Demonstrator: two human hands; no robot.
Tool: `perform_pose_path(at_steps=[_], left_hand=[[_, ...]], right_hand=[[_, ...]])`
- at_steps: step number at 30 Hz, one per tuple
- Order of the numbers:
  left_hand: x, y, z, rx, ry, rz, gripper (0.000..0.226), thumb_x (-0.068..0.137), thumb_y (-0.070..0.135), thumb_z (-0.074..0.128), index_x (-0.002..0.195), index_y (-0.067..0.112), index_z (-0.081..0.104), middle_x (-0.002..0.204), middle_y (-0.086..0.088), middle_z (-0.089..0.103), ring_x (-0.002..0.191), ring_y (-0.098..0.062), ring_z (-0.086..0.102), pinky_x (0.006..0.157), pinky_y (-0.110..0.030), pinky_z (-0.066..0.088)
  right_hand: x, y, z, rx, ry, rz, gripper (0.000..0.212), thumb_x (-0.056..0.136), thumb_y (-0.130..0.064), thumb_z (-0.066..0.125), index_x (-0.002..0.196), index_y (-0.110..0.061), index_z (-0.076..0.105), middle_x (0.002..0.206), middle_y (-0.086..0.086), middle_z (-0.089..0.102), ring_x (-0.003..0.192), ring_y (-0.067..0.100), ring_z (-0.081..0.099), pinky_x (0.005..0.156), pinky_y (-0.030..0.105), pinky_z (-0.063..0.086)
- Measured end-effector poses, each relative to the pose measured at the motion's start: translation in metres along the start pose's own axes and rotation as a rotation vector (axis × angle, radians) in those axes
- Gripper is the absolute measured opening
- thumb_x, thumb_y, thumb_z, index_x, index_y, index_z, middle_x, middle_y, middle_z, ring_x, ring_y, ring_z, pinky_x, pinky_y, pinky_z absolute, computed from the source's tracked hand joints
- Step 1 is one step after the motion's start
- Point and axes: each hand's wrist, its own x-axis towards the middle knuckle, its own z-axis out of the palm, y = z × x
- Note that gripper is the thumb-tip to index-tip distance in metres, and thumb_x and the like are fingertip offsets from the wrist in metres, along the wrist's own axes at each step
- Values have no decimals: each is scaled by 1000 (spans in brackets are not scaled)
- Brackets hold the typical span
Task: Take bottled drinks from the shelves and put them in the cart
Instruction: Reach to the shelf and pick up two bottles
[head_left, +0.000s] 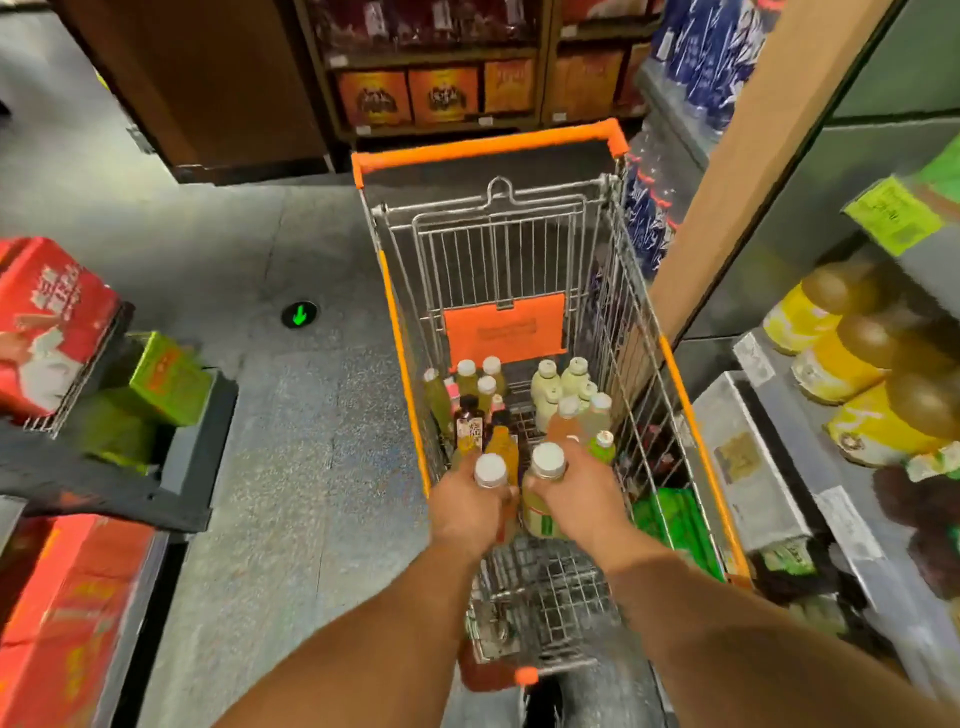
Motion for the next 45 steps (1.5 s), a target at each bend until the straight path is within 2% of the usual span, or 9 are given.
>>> perform_pose_path(at_steps=[4,10,13,16,19,26,37,41,45], left_hand=[[44,-21,32,16,92,-125,14,77,44,68,81,30,64,79,6,70,77,-21,66,66,-28,53],[99,-55,77,52,232,-231,11,91,33,64,87,30,53,82,8,61,75,-15,53,66,-21,38],[116,-72,99,16,282,-328,15,97,37,59,84,28,56,69,17,50,73,-12,47,56,-18,34],[126,-88,118,28,258,-409,9,94,31,61,95,23,64,80,10,56,76,-13,49,63,-18,35],[131,-96,127,-11,255,-495,3,91,22,61,87,22,61,80,8,62,70,-15,56,61,-21,37],[143,-92,117,-71,285,-586,9,90,23,58,82,24,56,75,8,61,65,-8,56,47,-17,31],[125,-72,106,-185,256,-501,37,85,12,66,98,32,37,79,16,51,80,-13,55,73,-24,40],[118,-64,98,-118,175,-449,54,84,7,64,131,19,41,104,-4,65,92,-22,61,74,-25,43],[108,-51,87,-69,157,-377,49,80,6,64,126,18,52,113,-6,63,105,-28,63,78,-29,49]], right_hand=[[56,24,33,-73,-101,-39,25,88,-23,69,109,-12,63,107,11,69,100,32,63,80,31,48],[112,62,90,-10,-196,-4,33,86,-23,70,116,-19,59,88,-8,56,82,15,54,71,23,38],[126,87,112,-57,-195,-68,22,83,-10,74,96,-22,61,75,-19,55,72,10,54,61,8,37],[137,107,130,-148,-188,-126,26,87,-3,65,80,-28,64,69,-15,60,69,9,54,59,16,44],[139,118,147,-56,-231,3,15,83,-28,71,94,-33,62,80,-13,66,70,9,59,58,21,44],[141,111,159,-32,-209,33,22,88,-27,67,109,-23,63,96,7,73,86,31,68,73,42,57],[135,113,157,167,-219,122,52,81,-28,71,128,-38,50,100,-12,59,86,14,59,72,27,47],[130,109,148,221,-259,140,67,76,-33,74,136,-37,45,111,-12,63,97,17,64,83,35,55],[122,101,129,142,-291,75,69,78,-35,72,139,-39,41,115,-14,59,95,16,66,80,34,56]])
